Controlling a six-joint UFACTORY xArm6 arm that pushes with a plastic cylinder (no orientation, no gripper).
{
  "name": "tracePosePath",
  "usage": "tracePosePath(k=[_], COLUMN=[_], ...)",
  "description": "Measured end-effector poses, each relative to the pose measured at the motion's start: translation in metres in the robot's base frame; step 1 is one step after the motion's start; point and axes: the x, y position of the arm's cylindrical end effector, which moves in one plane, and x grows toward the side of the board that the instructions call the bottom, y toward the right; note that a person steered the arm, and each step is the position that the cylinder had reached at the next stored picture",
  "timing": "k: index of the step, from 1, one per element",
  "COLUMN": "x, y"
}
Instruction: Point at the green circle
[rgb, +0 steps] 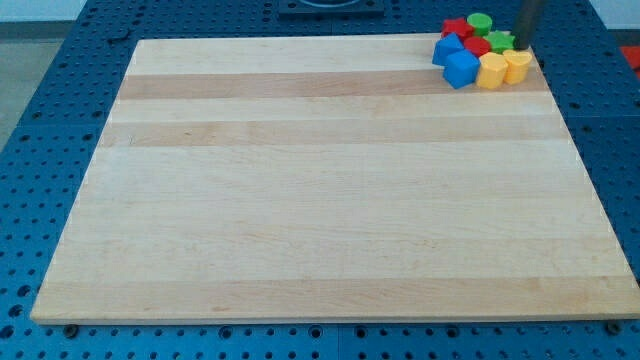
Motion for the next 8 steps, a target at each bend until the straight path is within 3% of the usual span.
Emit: tracePosePath(k=[1,2,4,5,8], x=[0.028,0.028,-0.045,-0.045,-0.044], y=[-0.041,-0.022,0.058,0.058,-0.039])
